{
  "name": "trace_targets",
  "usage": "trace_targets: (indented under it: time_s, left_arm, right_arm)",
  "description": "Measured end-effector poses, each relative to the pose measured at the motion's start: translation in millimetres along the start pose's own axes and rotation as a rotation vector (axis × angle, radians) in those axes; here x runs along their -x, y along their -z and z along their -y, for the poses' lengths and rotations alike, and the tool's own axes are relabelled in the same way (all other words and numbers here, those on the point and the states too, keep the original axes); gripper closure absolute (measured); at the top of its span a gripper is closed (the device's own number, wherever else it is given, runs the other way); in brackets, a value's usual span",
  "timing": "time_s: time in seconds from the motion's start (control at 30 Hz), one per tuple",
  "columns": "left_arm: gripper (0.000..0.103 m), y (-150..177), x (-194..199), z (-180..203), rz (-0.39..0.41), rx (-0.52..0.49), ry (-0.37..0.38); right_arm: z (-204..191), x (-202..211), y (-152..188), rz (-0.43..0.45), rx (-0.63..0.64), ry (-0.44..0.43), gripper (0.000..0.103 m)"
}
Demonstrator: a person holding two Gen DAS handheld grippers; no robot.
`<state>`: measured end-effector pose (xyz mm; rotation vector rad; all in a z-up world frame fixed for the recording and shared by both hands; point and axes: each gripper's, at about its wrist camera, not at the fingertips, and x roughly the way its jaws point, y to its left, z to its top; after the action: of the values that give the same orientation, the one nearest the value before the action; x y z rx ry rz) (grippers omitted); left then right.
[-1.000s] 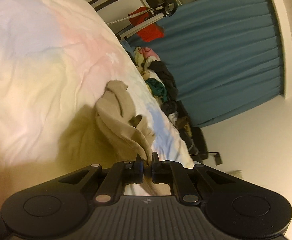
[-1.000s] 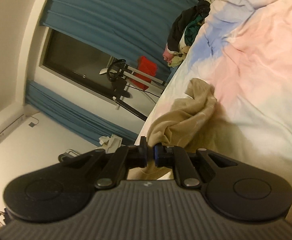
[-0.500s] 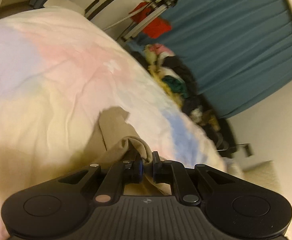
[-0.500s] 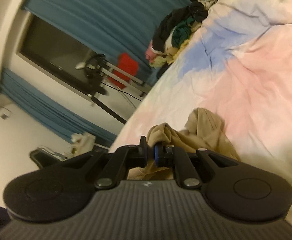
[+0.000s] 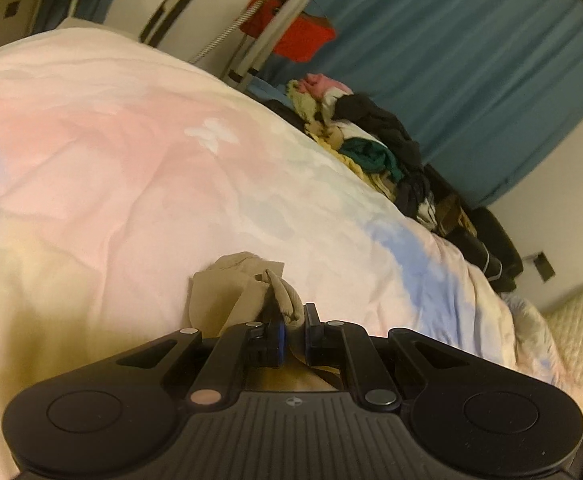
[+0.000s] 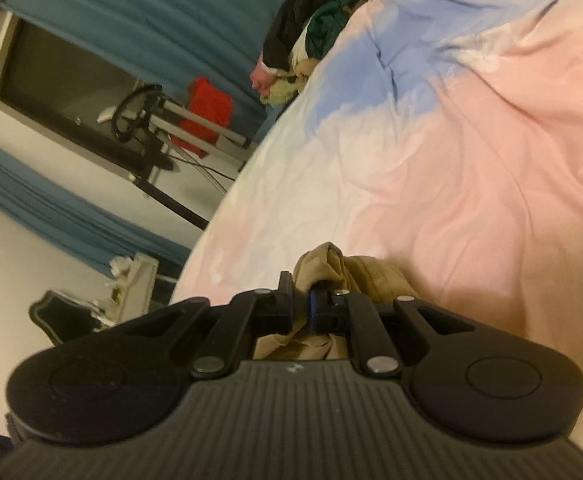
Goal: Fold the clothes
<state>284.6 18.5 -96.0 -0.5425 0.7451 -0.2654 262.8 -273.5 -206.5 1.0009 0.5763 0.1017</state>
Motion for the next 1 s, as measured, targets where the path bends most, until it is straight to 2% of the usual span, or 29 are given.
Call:
trace_targets:
  time_s: [0.17,0.2,0.23,0.27,0.3,0.37,0.4,0.47,0.53,0.57,0.6,0.63,0.7,0.87,1.0]
  left_arm:
    - [0.093,-3,-4,-4,-0.019,-0.025,0.005]
    - [0.091,-2,-3,-3,-0.023,-0.038,0.002]
    - [0.082,-1,-2,-1,-0.030,-0.057,0.002]
    - [0.076,0,0,2,-0.032,-0.078,0.005]
    - [0.062,2,4,5,-0.032,-0.099,0.007]
    - [0.044,4,12,11,-0.031,-0.140,0.013]
    - [0.025,6,17,15,-0.023,-0.161,0.010]
    - [0.015,12,29,24,0.006,-0.223,-0.005]
    - [0.015,21,40,32,0.012,-0.289,-0.023]
    - [0.015,26,43,35,0.014,-0.314,-0.031]
    - [0.015,31,46,37,0.016,-0.336,-0.039]
    - [0.015,37,48,39,0.018,-0.359,-0.046]
    - [0.015,39,39,39,0.019,-0.378,-0.077]
    - [0.015,39,6,37,0.018,-0.399,-0.170]
    - [0.017,41,-22,27,-0.023,-0.408,-0.231]
  right_arm:
    - [-4,-5,-2,-0.020,0.051,-0.005,0.088]
    - [-4,-5,-2,-0.024,0.048,-0.011,0.082]
    - [-3,-5,-2,-0.029,0.043,-0.022,0.075]
    - [-3,-3,-1,-0.035,0.039,-0.045,0.054]
    - [-6,1,1,-0.038,0.047,-0.066,0.035]
    - [-12,9,6,-0.040,0.073,-0.104,0.021]
    - [-19,15,10,-0.031,0.120,-0.103,0.021]
    - [-31,31,22,-0.006,0.226,-0.096,0.021]
    - [-40,45,37,0.015,0.344,-0.081,0.022]
    - [-44,51,44,0.025,0.403,-0.072,0.029]
    - [-47,55,51,0.037,0.458,-0.054,0.044]
    - [-49,58,55,0.046,0.506,-0.031,0.051]
    - [-52,55,60,0.047,0.561,0.007,0.071]
    - [-52,9,44,0.056,0.610,0.081,0.074]
    - [-37,-26,40,0.017,0.600,0.132,0.077]
